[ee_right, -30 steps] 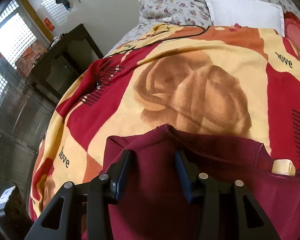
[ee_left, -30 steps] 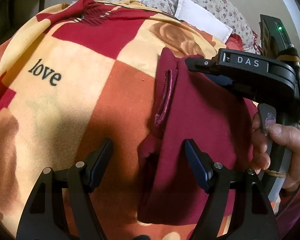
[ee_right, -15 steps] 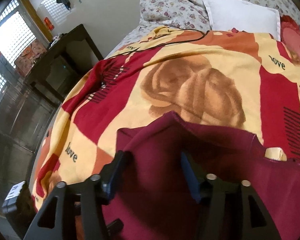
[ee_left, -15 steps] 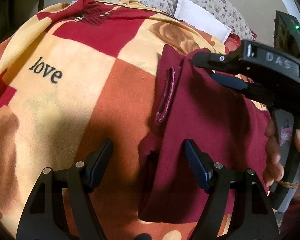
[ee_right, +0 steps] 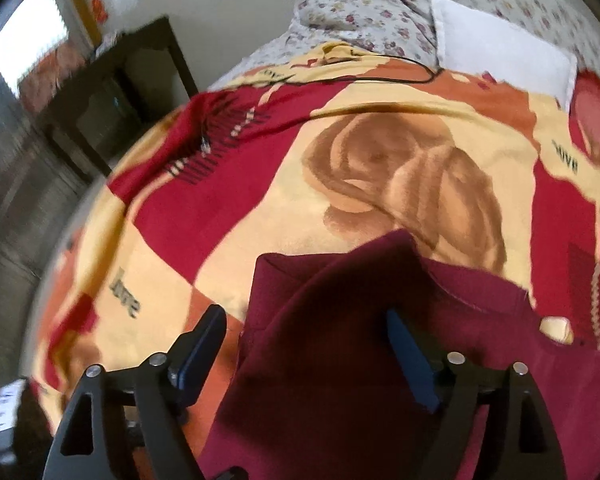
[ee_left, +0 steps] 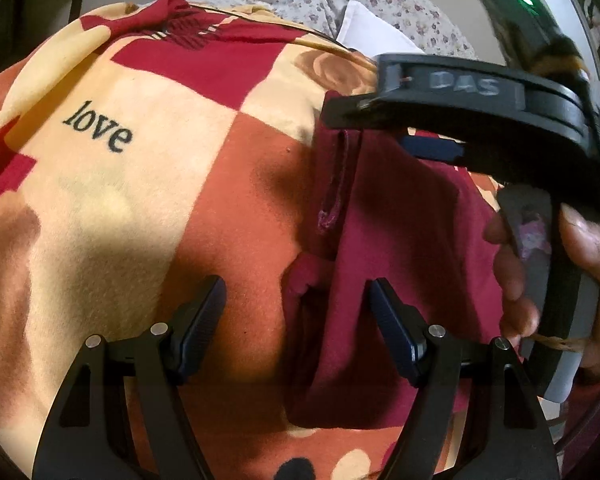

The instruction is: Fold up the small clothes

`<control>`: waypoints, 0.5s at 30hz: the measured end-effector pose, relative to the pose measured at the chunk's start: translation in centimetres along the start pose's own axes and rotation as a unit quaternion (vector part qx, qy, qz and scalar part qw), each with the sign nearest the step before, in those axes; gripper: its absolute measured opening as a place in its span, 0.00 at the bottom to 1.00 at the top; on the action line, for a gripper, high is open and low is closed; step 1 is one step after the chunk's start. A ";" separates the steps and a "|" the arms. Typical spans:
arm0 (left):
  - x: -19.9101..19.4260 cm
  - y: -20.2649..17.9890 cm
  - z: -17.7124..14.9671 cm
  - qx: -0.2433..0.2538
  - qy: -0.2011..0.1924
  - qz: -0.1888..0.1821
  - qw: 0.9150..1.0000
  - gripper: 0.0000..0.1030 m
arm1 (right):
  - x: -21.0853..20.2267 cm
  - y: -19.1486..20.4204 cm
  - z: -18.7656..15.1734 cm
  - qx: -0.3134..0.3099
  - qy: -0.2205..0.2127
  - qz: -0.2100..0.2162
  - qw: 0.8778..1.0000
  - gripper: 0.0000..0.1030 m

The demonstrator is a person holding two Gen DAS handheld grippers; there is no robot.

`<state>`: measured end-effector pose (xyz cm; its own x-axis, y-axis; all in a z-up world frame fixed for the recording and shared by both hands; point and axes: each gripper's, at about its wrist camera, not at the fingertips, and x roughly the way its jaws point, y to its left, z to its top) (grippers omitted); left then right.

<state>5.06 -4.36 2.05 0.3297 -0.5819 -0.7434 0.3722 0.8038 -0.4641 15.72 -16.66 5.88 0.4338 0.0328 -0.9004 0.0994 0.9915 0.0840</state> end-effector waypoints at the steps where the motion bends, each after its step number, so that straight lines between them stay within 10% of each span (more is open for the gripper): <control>1: 0.0 0.1 0.0 0.000 -0.001 -0.001 1.000 0.74 | 0.3 0.2 0.1 -0.007 0.003 -0.008 1.000 0.82; 7: -0.1 0.3 -0.2 0.000 -0.003 -0.004 1.000 0.74 | 1.8 0.8 -0.1 -0.037 0.007 -0.041 0.998 0.85; 15: 0.1 -0.1 0.6 0.014 -0.004 -0.007 1.000 0.79 | -2.3 -3.3 -1.2 0.001 -0.052 0.066 0.996 0.24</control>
<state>5.54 -4.56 2.28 0.3315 -0.5935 -0.7334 0.4013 0.7922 -0.4597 13.35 -19.87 7.12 0.5338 0.1492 -0.8323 0.0368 0.9793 0.1992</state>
